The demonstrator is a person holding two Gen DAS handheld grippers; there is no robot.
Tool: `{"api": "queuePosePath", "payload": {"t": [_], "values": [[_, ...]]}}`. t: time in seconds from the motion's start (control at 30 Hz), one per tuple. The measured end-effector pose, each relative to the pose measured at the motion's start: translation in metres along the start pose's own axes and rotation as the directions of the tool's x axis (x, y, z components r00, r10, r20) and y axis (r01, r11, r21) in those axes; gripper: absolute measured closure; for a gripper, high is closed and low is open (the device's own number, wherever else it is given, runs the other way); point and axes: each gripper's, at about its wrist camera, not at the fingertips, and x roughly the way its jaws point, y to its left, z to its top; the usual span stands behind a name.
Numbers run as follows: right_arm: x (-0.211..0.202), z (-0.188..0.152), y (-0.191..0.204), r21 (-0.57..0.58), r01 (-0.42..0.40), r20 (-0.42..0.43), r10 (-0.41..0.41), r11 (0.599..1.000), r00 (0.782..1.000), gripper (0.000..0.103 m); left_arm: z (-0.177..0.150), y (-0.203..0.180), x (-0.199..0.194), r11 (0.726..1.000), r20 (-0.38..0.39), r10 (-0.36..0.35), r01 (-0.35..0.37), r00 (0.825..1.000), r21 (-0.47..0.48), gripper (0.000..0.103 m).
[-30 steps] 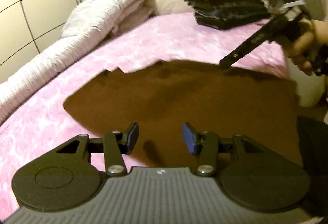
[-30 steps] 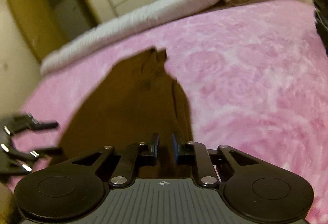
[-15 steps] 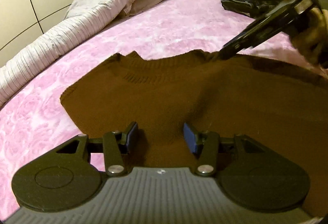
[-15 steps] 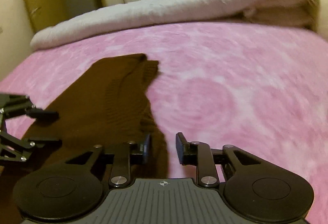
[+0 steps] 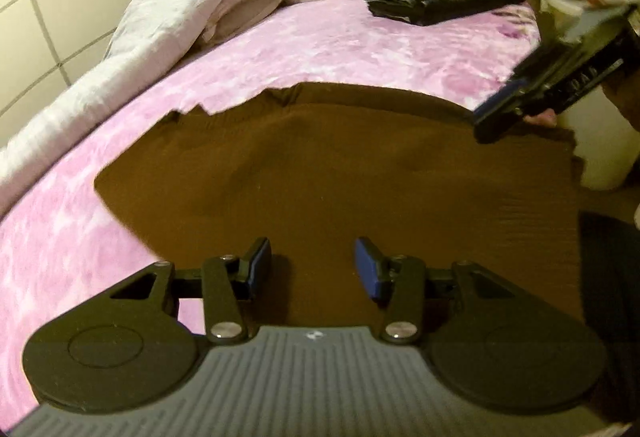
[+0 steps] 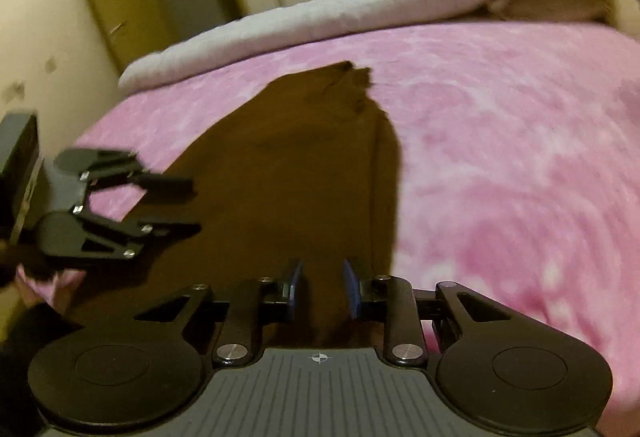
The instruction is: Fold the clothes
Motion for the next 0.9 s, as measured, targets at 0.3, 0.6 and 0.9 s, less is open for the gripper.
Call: {"api": "queuePosePath", "payload": {"t": [0.3,0.6,0.9], "values": [[-0.024,-0.019,0.022,-0.03,0.102,-0.047,-0.103,0.994,0.994,0.066,-0.026,-0.031,-0.05,0.998,-0.005,0.045,-0.044,0.999,0.037,0.062],[-0.062,-0.032,0.063,-0.048,0.181,0.013,-0.181,0.982,0.983,0.036,-0.042,-0.046,-0.095,0.999,-0.001,0.051,-0.051,0.999,-0.013,0.06],[-0.064,-0.031,0.104,-0.195,0.19,0.021,-0.189,0.962,0.982,0.029,-0.051,-0.052,-0.125,0.99,0.027,0.134,-0.135,0.991,0.043,0.048]]}}
